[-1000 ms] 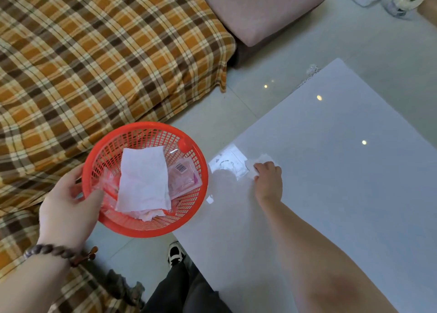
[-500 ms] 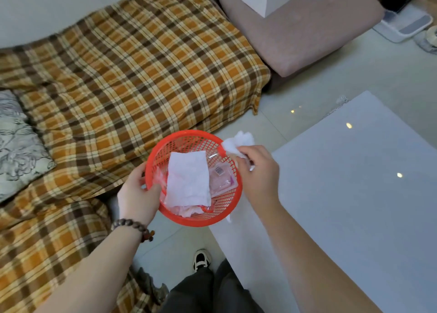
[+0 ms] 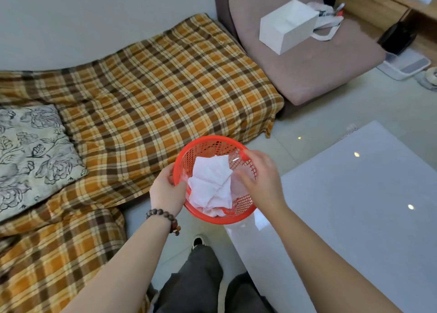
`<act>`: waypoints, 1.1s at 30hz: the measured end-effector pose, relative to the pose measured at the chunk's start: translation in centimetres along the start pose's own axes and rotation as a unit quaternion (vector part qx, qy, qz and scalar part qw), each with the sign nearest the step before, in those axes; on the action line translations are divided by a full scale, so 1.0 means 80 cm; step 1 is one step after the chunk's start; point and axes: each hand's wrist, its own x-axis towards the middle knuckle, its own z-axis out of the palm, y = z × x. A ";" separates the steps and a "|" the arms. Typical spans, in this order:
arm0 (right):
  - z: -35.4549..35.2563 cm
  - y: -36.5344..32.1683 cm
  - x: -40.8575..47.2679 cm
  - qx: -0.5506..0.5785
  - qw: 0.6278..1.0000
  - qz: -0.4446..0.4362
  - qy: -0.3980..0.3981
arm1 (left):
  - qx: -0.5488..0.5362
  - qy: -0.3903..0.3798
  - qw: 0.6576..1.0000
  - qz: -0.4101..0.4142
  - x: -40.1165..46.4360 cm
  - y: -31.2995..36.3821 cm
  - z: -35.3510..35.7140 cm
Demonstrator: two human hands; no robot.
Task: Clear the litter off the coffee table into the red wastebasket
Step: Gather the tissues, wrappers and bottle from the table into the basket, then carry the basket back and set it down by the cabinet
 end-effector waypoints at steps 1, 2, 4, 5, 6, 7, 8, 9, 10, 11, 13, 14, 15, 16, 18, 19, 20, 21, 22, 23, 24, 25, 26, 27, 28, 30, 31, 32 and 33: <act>-0.005 0.008 0.004 -0.023 0.999 0.040 0.026 | 0.000 -0.003 1.000 0.004 0.009 0.001 -0.003; -0.008 0.017 0.009 -0.035 0.994 0.099 0.030 | -0.001 -0.007 1.000 0.008 0.019 0.003 -0.006; -0.006 0.028 0.019 -0.011 0.974 0.226 -0.011 | -0.011 -0.022 1.000 0.010 0.045 0.006 -0.010; 0.000 0.030 0.024 0.019 0.962 0.271 -0.034 | -0.019 -0.033 0.999 0.010 0.061 0.007 -0.011; 0.008 0.030 0.031 0.055 0.951 0.300 -0.047 | -0.022 -0.043 0.999 0.011 0.079 0.008 -0.011; 0.018 0.029 0.040 0.097 0.944 0.312 -0.049 | -0.022 -0.051 0.998 0.013 0.098 0.008 -0.011; 0.029 0.027 0.049 0.131 0.940 0.311 -0.045 | -0.021 -0.060 0.998 0.018 0.119 0.009 -0.012; 0.042 0.024 0.060 0.146 0.940 0.305 -0.037 | -0.020 -0.072 0.997 0.023 0.142 0.010 -0.012; 0.056 0.020 0.073 0.148 0.941 0.303 -0.026 | -0.021 -0.086 0.996 0.030 0.166 0.012 -0.012; 0.070 0.015 0.088 0.143 0.941 0.307 -0.012 | -0.021 -0.100 0.994 0.035 0.192 0.015 -0.012; 0.098 0.001 0.120 0.130 0.939 0.319 0.025 | -0.012 -0.128 0.991 0.044 0.245 0.023 -0.018; 0.110 -0.006 0.135 0.125 0.937 0.322 0.047 | -0.007 -0.144 0.988 0.053 0.271 0.029 -0.023; 0.119 -0.014 0.150 0.120 0.937 0.322 0.064 | -0.002 -0.159 0.985 0.062 0.297 0.036 -0.027; 0.127 -0.024 0.165 0.118 0.937 0.321 0.077 | 0.004 -0.172 0.983 0.070 0.322 0.044 -0.031; 0.136 -0.042 0.191 0.120 0.935 0.319 0.099 | 0.017 -0.189 0.978 0.090 0.361 0.061 -0.037; 0.138 -0.049 0.202 0.128 0.933 0.318 0.111 | 0.019 -0.198 0.975 0.101 0.377 0.071 -0.038; 0.139 -0.053 0.212 0.138 0.930 0.318 0.125 | 0.015 -0.208 0.972 0.107 0.390 0.081 -0.038; 0.138 -0.057 0.221 0.147 0.926 0.320 0.138 | 0.006 -0.221 0.969 0.110 0.401 0.090 -0.035; 0.135 -0.060 0.229 0.155 0.922 0.321 0.149 | -0.001 -0.233 0.966 0.112 0.411 0.100 -0.030; 0.130 -0.060 0.236 0.161 0.919 0.323 0.160 | -0.004 -0.241 0.963 0.118 0.418 0.109 -0.024; 0.124 -0.059 0.242 0.164 0.916 0.325 0.170 | -0.004 -0.249 0.960 0.124 0.425 0.118 -0.016; 0.117 -0.057 0.247 0.163 0.913 0.329 0.180 | -0.008 -0.260 0.957 0.130 0.429 0.128 -0.006; 0.109 -0.053 0.250 0.161 0.909 0.333 0.192 | -0.013 -0.272 0.952 0.137 0.431 0.139 0.005; 0.101 -0.049 0.253 0.162 0.905 0.335 0.209 | -0.014 -0.287 0.946 0.149 0.434 0.150 0.018; 0.092 -0.043 0.256 0.165 0.899 0.336 0.229 | -0.012 -0.302 0.940 0.161 0.435 0.161 0.034; 0.074 -0.030 0.260 0.172 0.886 0.337 0.267 | -0.009 -0.333 0.927 0.171 0.438 0.185 0.067; 0.066 -0.022 0.262 0.172 0.880 0.339 0.284 | -0.005 -0.343 0.923 0.175 0.439 0.197 0.085; 0.058 -0.013 0.264 0.171 0.874 0.344 0.297 | 0.000 -0.350 0.919 0.180 0.440 0.209 0.103; 0.049 -0.003 0.267 0.171 0.867 0.353 0.309 | 0.003 -0.357 0.915 0.189 0.440 0.220 0.120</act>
